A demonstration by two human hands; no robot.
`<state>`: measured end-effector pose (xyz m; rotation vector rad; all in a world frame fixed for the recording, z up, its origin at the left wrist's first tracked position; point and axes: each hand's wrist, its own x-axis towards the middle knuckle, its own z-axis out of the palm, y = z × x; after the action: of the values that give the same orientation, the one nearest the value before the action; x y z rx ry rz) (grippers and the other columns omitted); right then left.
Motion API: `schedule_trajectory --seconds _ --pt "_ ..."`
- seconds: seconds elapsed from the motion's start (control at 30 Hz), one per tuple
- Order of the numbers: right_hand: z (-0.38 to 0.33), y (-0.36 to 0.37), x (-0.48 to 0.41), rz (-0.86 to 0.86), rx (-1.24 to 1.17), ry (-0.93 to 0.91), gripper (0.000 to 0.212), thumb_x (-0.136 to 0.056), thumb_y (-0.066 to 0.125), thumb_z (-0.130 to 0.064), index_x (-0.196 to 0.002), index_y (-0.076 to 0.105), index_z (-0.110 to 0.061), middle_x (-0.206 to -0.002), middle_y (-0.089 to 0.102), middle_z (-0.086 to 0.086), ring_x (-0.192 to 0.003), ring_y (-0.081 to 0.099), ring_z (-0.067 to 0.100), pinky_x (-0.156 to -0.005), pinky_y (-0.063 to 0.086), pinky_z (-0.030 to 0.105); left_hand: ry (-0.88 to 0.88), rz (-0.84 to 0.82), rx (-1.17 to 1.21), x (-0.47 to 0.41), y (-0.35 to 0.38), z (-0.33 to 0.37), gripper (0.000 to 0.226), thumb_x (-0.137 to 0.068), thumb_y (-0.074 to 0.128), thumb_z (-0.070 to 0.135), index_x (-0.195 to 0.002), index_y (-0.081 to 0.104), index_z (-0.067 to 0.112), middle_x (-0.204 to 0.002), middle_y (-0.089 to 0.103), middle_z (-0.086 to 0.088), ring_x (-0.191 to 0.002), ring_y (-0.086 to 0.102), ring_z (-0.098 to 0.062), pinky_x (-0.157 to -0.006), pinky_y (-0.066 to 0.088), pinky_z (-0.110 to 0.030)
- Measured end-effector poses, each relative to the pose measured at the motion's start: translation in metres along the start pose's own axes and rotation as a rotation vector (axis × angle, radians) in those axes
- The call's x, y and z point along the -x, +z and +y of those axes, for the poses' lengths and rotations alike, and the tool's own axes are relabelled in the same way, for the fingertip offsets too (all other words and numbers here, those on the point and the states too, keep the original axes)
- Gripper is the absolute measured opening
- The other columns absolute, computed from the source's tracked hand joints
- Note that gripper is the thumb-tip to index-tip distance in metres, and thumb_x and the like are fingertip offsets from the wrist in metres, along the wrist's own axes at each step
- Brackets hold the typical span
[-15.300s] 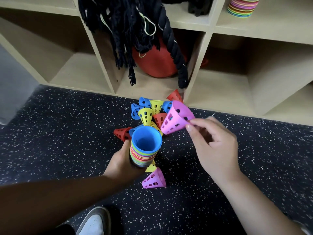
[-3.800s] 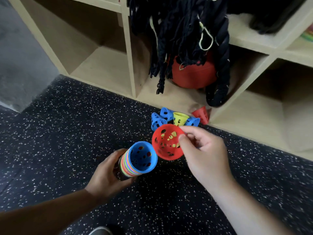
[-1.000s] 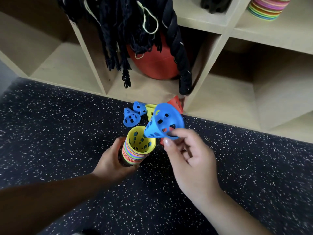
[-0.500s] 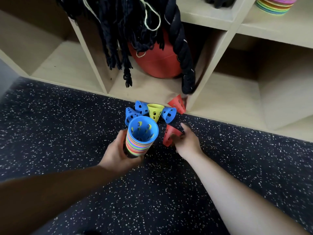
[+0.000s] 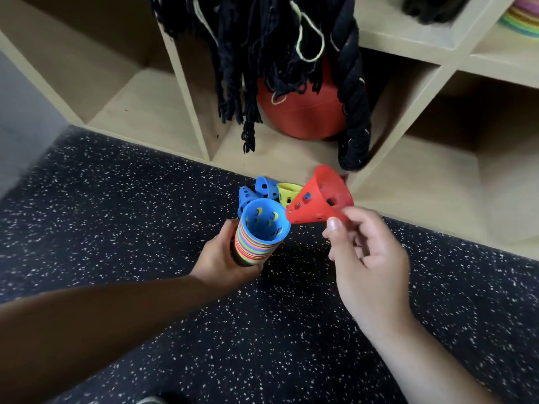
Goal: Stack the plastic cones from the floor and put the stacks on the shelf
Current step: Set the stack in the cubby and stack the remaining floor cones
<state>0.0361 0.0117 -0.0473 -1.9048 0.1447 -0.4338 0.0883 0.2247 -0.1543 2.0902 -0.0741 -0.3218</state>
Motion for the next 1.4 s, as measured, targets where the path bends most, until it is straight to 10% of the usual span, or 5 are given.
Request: schedule_trajectory --seconds 0.27,0.63,0.83,1.17,1.4 --pt "0.002 0.023 -0.007 -0.335 0.051 -0.230 0.027 -0.088 0.066 -0.025 -0.115 0.069 -0.020 -0.080 0.061 -0.007 -0.049 0.050 0.015 -0.049 0.044 0.025 0.060 0.034 0.020 0.001 -0.005 0.000 0.074 -0.061 0.091 0.024 -0.120 0.049 0.040 -0.100 0.071 0.020 -0.092 0.069 0.000 -0.082 0.055 -0.021" --pt "0.113 0.080 -0.100 -0.376 0.438 0.342 0.058 -0.091 0.064 -0.030 -0.145 0.044 -0.031 -0.092 0.072 0.003 -0.087 0.067 0.019 -0.081 0.049 0.027 0.104 0.025 -0.019 0.008 -0.021 -0.007 0.078 -0.062 0.091 0.019 -0.120 0.047 0.047 -0.106 0.067 0.026 -0.098 0.066 0.003 -0.083 0.051 -0.013" --pt "0.128 0.085 -0.096 -0.292 0.439 0.378 0.016 -0.091 0.064 -0.026 -0.106 0.069 -0.022 -0.091 0.074 0.001 -0.086 0.067 0.021 -0.072 0.048 0.027 0.073 0.015 -0.013 0.007 -0.025 -0.006 0.079 -0.062 0.092 0.015 -0.120 0.047 0.045 -0.104 0.066 0.028 -0.096 0.065 0.006 -0.079 0.048 -0.006" --pt "0.012 0.038 -0.031 -0.037 0.022 0.063 0.006 -0.089 0.072 -0.021 -0.093 0.069 -0.024 -0.070 0.061 -0.017 -0.057 0.050 0.007 -0.056 0.040 0.017 0.039 0.049 0.009 0.006 -0.031 -0.012 0.073 -0.061 0.091 0.014 -0.120 0.052 0.033 -0.099 0.071 0.020 -0.093 0.068 0.003 -0.078 0.050 -0.009" --pt "-0.014 0.045 0.000 -0.340 0.124 -0.239 0.026 -0.087 0.070 -0.027 -0.113 0.071 -0.021 -0.086 0.061 -0.010 -0.062 0.055 0.014 -0.057 0.041 0.015 0.058 0.049 0.022 0.013 -0.033 -0.011 0.072 -0.059 0.090 0.027 -0.117 0.050 0.041 -0.104 0.069 0.024 -0.094 0.069 0.002 -0.081 0.053 -0.014"
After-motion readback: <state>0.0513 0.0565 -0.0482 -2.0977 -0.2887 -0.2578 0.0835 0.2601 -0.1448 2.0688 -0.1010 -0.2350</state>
